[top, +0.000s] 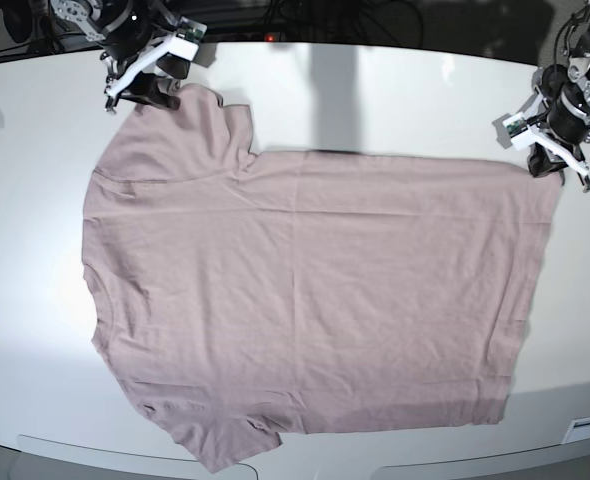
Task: Fold the T-shirt properly
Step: 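Close the right gripper on the shoulder edge by the other sleeve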
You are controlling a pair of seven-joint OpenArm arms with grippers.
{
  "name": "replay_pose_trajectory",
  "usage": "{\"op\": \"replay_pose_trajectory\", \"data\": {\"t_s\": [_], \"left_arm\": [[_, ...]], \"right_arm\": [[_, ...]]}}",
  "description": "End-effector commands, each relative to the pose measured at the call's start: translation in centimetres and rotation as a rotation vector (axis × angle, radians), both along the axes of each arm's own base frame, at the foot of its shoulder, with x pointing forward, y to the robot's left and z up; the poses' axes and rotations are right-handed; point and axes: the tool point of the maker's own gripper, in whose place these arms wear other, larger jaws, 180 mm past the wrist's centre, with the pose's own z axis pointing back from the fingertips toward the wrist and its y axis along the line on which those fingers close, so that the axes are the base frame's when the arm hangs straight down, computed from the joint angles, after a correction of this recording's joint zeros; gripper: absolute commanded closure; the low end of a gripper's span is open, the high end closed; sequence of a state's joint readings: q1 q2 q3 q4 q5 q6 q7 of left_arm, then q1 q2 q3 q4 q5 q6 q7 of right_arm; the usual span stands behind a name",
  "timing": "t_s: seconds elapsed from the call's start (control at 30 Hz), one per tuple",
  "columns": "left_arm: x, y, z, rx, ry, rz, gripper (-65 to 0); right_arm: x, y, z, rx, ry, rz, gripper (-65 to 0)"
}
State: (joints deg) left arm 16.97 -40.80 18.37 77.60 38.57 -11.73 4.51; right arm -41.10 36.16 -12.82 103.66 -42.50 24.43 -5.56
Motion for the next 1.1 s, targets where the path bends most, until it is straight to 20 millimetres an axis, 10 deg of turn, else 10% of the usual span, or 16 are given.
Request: {"op": "replay_pose_trajectory", "data": {"t_s": [0.0,0.4,0.67,1.07], "left_arm": [[-3.4,0.3,-2.0,0.027,0.127,-0.005,0.0],[-3.4,0.3,-2.0,0.027,0.127,-0.005,0.0],[-3.4,0.3,-2.0,0.027,0.127,-0.005,0.0],[-3.4,0.3,-2.0,0.027,0.127,-0.005,0.0]], "right_arm": [[-0.1,-0.4,-0.2,-0.016,0.010,0.004,-34.4],[-0.9,-3.5,-1.9,-0.117,0.031,-0.069,-33.1],[-0.7,-4.7,-1.8,-0.173,0.021,-0.110,-4.7],[-0.7,-4.7,-1.7,-0.169,0.010,-0.117,-3.8]]}}
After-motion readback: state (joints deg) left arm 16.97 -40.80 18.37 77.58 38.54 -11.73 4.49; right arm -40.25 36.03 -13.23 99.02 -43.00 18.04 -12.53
